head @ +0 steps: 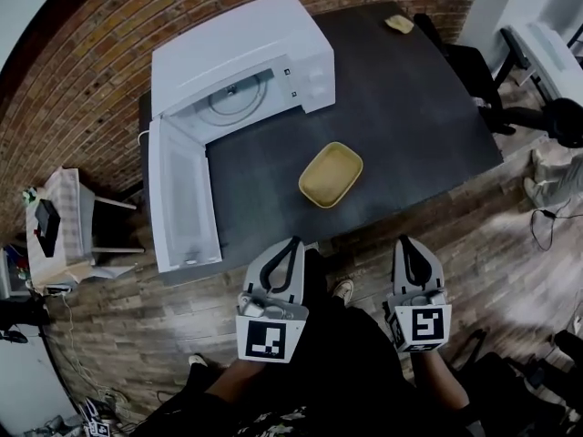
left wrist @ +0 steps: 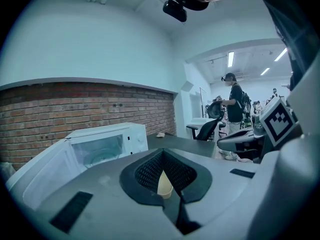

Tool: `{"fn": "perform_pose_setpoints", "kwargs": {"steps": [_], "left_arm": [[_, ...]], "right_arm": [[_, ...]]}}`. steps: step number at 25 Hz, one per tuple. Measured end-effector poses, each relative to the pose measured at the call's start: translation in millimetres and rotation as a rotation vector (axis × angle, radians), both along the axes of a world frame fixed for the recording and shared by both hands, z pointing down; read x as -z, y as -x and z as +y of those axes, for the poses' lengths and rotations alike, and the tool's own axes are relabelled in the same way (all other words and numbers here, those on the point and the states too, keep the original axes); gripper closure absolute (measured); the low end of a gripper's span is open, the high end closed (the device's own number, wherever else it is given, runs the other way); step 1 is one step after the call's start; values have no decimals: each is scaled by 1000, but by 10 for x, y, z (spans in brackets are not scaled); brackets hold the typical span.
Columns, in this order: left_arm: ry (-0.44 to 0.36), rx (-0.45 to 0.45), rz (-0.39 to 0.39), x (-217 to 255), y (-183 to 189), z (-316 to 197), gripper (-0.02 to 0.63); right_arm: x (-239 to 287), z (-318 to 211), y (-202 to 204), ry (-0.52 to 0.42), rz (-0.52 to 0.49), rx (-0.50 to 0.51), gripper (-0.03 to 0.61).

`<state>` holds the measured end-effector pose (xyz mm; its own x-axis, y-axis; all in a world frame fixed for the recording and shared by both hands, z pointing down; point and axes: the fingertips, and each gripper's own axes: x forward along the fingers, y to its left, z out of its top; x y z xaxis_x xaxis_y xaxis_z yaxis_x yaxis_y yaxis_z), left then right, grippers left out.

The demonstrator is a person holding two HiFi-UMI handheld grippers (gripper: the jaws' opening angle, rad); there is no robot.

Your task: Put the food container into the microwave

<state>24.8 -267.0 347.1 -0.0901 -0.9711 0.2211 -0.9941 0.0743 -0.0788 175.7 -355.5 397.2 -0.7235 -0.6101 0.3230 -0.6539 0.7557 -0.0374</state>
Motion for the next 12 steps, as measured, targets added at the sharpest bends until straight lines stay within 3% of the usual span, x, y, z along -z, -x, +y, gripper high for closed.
{"fn": "perform_pose_setpoints", "kwargs": {"steps": [12], "left_arm": [[20, 58, 59, -180, 627, -278, 615]], "right_arm": [[-186, -423, 581, 28, 73, 54, 514]]}}
